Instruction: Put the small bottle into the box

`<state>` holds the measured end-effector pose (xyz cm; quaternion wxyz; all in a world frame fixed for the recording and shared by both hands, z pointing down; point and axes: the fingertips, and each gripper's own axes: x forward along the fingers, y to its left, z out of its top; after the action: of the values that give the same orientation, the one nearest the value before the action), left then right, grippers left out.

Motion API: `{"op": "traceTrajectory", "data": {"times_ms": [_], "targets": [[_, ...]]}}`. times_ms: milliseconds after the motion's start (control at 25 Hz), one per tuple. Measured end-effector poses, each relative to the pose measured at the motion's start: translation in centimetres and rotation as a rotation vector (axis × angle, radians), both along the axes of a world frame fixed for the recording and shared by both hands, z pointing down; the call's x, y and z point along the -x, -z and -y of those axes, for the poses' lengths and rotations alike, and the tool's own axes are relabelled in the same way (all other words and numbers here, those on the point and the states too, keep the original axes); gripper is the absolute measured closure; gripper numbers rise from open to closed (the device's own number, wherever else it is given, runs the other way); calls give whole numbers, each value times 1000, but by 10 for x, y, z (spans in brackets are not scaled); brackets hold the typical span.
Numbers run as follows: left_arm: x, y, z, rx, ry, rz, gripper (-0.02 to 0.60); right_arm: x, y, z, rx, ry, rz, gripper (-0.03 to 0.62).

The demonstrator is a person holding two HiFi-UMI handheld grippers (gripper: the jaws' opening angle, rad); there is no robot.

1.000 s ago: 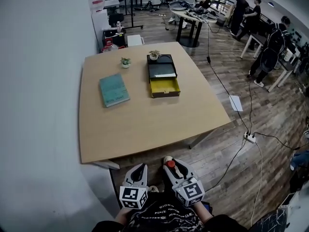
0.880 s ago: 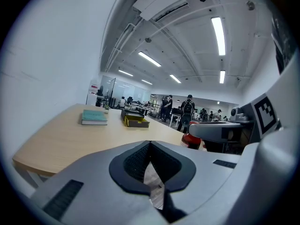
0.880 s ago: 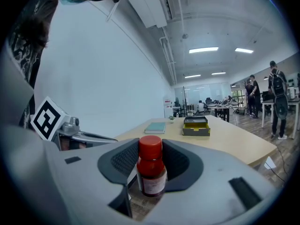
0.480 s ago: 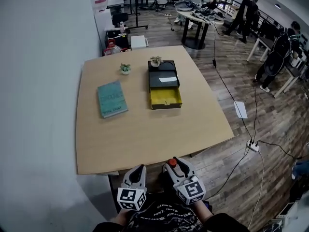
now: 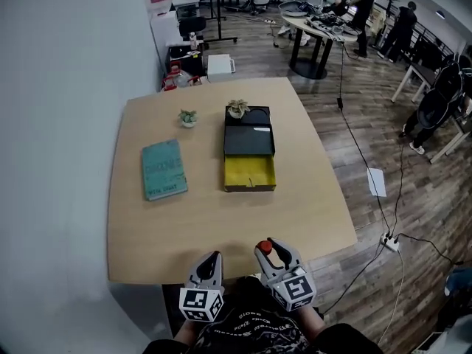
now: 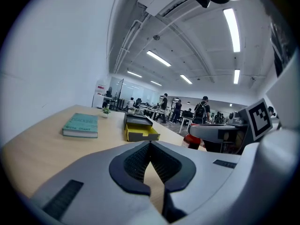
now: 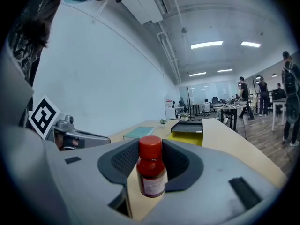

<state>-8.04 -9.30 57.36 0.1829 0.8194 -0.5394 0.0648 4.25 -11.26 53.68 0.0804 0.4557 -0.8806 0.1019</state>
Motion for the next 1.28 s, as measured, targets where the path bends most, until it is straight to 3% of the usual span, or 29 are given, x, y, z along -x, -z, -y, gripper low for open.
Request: {"op": "traceTrajectory", "data": {"times_ms": [360,520,680,880,1280], "targets": [[-32,3,66,-17,72,28,578,-27,0,68,-13,84,4,437],[-41,10,83,-44,62,71,578,-38,3,89,-14,68,13,437],[-39,19,88,-19,96,-52,578,-43,7,98,13,53,28,437],[-33,11,98,6,82,-22,578,-40,14,104,-7,53,8,437],[-18,11,116,22,96,-32,578,-44,28,149,-36,37,-11,437]]}}
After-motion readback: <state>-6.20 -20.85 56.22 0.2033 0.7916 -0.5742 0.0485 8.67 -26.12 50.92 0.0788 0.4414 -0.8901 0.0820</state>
